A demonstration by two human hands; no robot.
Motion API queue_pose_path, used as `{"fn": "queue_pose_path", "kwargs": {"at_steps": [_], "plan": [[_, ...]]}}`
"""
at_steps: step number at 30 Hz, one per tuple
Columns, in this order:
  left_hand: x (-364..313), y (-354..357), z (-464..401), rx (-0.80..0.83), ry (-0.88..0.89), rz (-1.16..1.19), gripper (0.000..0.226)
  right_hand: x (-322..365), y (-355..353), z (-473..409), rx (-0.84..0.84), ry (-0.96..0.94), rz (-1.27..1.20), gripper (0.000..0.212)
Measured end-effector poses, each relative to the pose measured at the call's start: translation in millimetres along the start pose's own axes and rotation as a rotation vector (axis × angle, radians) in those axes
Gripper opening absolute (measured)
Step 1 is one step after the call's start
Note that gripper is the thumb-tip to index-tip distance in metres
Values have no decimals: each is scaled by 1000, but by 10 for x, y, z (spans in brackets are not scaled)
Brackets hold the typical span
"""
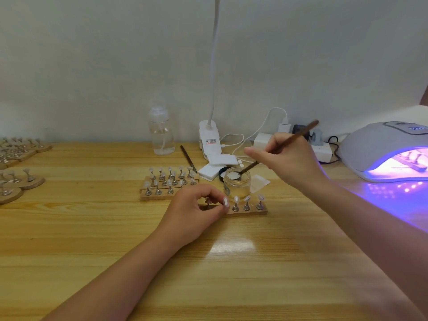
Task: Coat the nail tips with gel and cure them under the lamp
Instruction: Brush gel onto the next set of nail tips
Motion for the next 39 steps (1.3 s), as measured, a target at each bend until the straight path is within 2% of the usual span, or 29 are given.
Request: {"fn": "queue_pose_path", "kwargs": {"at_steps": [5, 12, 23, 32, 35, 39], "plan": [[-5, -7, 4, -4, -6, 26, 14, 2, 161, -153, 232, 38, 225, 34], [-28, -11, 10, -9, -2, 31, 18, 23, 297, -118, 365, 34, 364, 37], [-17, -27, 14, -25, -49, 27, 17, -82, -2, -167, 121, 138, 87, 42], [-27, -47, 3, -65, -52, 47, 21, -153, -167, -149, 0, 203, 39, 38], [-32, -51, 0, -72, -53, 53, 20, -79, -178, -59, -53, 159, -107, 35], [-14, -56, -8, -83, -59, 68, 19, 53, -23, 256, -38, 25, -333, 29]]}}
Point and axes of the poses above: each hand's wrist, its own z-axis away from the middle knuckle, its own y-axis out of the palm, x = y × z, the point moved 4 cm from there along -z, towards the middle knuckle, and after that the axes turned 2 degrees about -y, right-handed, at the moved point
